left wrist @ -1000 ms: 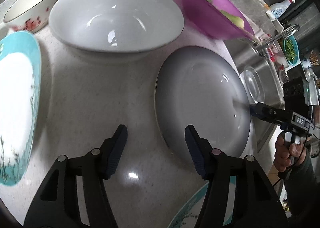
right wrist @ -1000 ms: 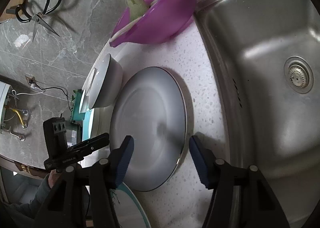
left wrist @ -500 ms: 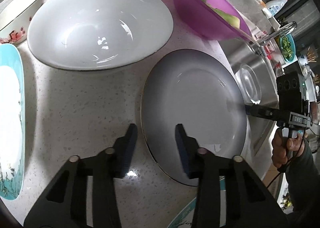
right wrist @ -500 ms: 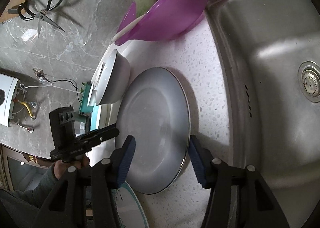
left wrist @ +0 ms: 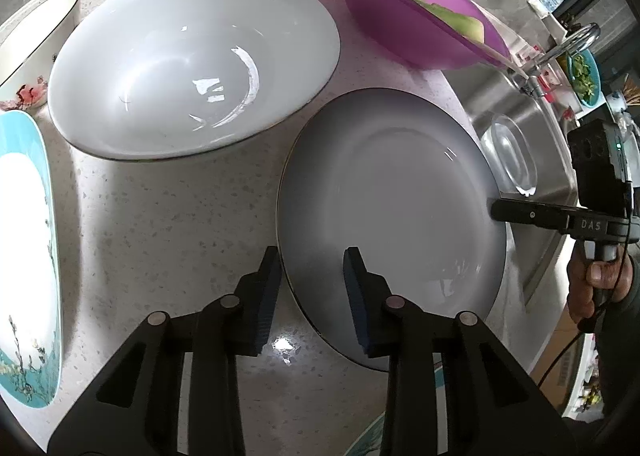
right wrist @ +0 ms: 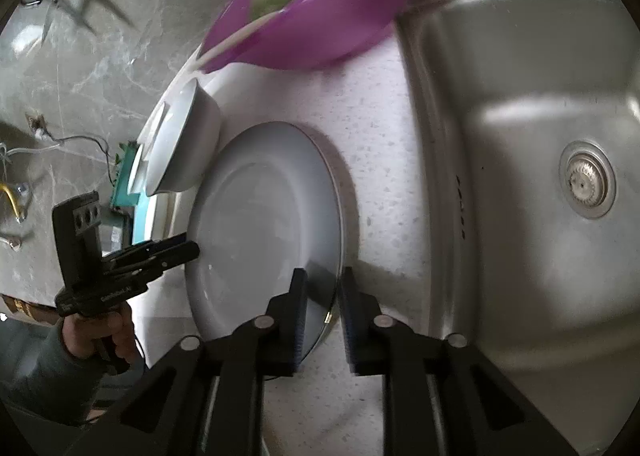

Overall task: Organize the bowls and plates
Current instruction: 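Move the left tool to the grey-rimmed white plate and close on its rim, then lift the grey-rimmed plate with the left tool and carry it across the counter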

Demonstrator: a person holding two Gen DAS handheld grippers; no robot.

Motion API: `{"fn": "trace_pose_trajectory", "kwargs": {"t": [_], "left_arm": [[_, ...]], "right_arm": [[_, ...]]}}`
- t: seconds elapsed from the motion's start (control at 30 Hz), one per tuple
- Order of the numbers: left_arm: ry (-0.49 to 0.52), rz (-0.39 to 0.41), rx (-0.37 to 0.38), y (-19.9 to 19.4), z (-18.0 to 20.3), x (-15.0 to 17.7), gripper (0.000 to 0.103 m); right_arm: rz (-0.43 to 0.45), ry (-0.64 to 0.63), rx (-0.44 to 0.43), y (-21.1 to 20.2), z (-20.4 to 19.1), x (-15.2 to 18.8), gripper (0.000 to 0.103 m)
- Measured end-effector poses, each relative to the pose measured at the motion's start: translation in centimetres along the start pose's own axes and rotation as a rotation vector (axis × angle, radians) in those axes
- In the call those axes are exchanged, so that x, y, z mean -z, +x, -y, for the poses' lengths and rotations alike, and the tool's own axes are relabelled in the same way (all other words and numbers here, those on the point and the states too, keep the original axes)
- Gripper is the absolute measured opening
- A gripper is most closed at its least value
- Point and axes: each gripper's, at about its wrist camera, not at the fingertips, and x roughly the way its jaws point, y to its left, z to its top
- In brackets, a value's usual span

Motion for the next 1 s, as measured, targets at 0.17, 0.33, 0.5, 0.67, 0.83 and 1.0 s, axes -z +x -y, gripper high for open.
{"fn": "trace_pose_trajectory", "kwargs": {"t": [0.17, 0.33, 0.5, 0.67, 0.83, 1.0], "left_arm": [[-0.006, -0.016, -0.015, 0.0, 0.2, -0.3, 0.027], [-0.012, -0.012, -0.029, 0.0, 0.3, -0.3, 0.025], [-0.018, -0.013, -0.034, 0.0, 0.5, -0.3, 0.024], [-0.032, -0.003, -0.031, -0.5, 0.3, -0.4, 0.023], [-0.045, -0.003, -0.037, -1.3, 0.1, -0.7, 0.022], [-0.051, -0.003, -0.044, -1.8, 0.0, -0.8, 0.022]], "right_arm": [[-0.004, -0.017, 0.032, -0.1, 0.8, -0.1, 0.018], [0.006, -0.015, 0.043, -0.2, 1.7, 0.1, 0.018], [0.01, -0.007, 0.05, -0.7, 2.3, 0.8, 0.018], [0.02, -0.002, 0.056, -0.5, 0.3, 0.6, 0.017], [0.02, -0.01, 0.05, -1.0, 0.2, 0.3, 0.017], [0.015, -0.007, 0.041, -0.9, 0.4, 0.0, 0.017]]}}
